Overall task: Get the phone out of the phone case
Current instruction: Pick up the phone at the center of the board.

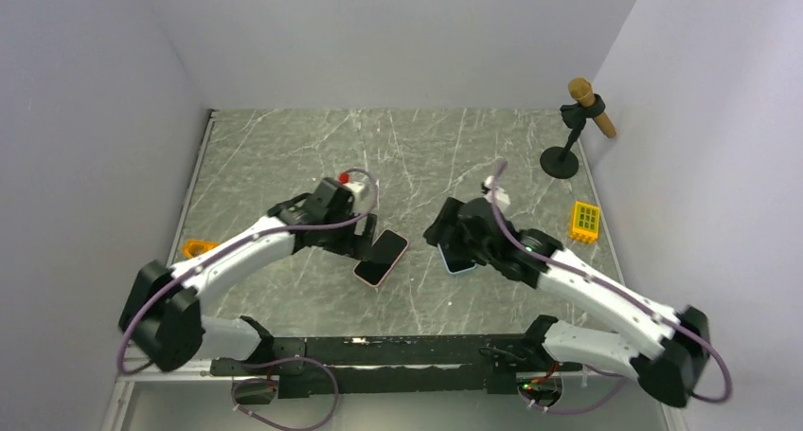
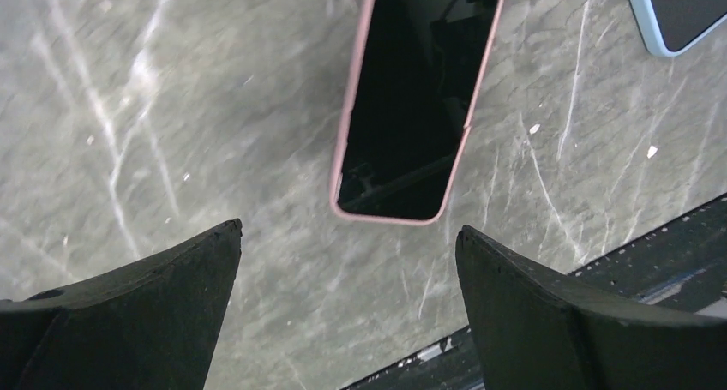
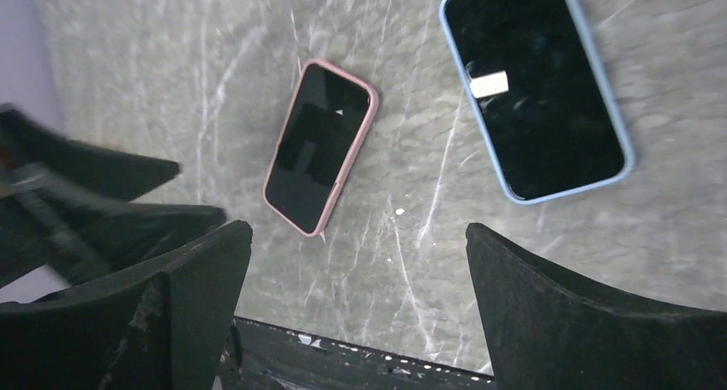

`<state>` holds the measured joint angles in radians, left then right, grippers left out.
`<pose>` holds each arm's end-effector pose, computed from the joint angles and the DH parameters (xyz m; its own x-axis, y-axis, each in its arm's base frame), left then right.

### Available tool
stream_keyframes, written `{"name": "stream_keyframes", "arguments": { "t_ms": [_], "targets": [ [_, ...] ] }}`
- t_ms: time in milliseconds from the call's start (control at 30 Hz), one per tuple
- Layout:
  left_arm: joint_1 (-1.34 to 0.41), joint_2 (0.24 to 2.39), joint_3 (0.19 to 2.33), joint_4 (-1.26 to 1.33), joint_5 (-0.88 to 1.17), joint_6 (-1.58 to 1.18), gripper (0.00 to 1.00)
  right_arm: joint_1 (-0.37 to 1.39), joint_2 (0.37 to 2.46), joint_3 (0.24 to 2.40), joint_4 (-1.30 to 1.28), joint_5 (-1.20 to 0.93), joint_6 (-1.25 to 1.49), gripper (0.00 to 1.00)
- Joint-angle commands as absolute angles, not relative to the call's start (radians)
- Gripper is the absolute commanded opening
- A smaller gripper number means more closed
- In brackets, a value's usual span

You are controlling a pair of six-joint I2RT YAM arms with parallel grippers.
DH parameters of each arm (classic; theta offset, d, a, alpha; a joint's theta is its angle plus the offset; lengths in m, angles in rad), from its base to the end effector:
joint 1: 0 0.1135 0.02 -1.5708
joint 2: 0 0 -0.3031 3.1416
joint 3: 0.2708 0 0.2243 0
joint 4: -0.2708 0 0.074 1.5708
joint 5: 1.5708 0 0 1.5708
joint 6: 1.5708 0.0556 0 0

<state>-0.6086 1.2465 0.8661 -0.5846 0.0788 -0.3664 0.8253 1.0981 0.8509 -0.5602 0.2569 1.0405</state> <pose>0.1781 -0.1294 0.2699 -0.8470 0.1550 -0.5084 0.3248 0.9081 -0.2644 0.1424 0.1334 0.2963 -0.7581 0.4088 -0.5081 0.1236 0.8551 0.5036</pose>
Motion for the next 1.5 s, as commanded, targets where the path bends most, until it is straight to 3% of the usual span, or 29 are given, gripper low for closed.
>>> {"name": "stream_keyframes", "arguments": {
  "t_ms": [0, 333, 700, 933, 1067, 1200, 1300, 1467],
  "targets": [
    [-0.723, 1.419, 1.003, -0.599, -0.041, -0.323, 0.99, 0.819, 0.877, 0.763, -0.629, 0.390, 1.027, 1.00],
    [-0.818, 1.771, 1.247, -0.651, -0.040, -0.240, 0.99, 0.814, 0.617, 0.660, -0.731, 0.397, 1.009, 1.00],
    [-0.835, 1.909, 1.287, -0.676, -0.044, -0.262, 0.99, 0.813, 0.682, 0.667, -0.679, 0.369, 0.979, 1.00],
    [-0.836, 1.934, 1.269, -0.687, -0.051, -0.271, 0.63, 0.813, 0.727, 0.659, -0.665, 0.321, 0.974, 1.00],
    [-0.834, 1.904, 1.251, -0.690, -0.039, -0.276, 0.37, 0.814, 0.732, 0.661, -0.642, 0.286, 0.932, 1.00],
    [-0.810, 1.805, 1.187, -0.637, 0.019, -0.310, 0.26, 0.814, 0.735, 0.647, -0.591, 0.250, 0.898, 1.00],
    [-0.776, 1.700, 1.124, -0.591, 0.057, -0.366, 0.00, 0.816, 0.765, 0.624, -0.539, 0.211, 0.885, 1.00],
    [-0.698, 1.519, 1.017, -0.509, 0.129, -0.495, 0.00, 0.839, 0.869, 0.584, -0.361, 0.104, 0.853, 1.00]
  ]
}}
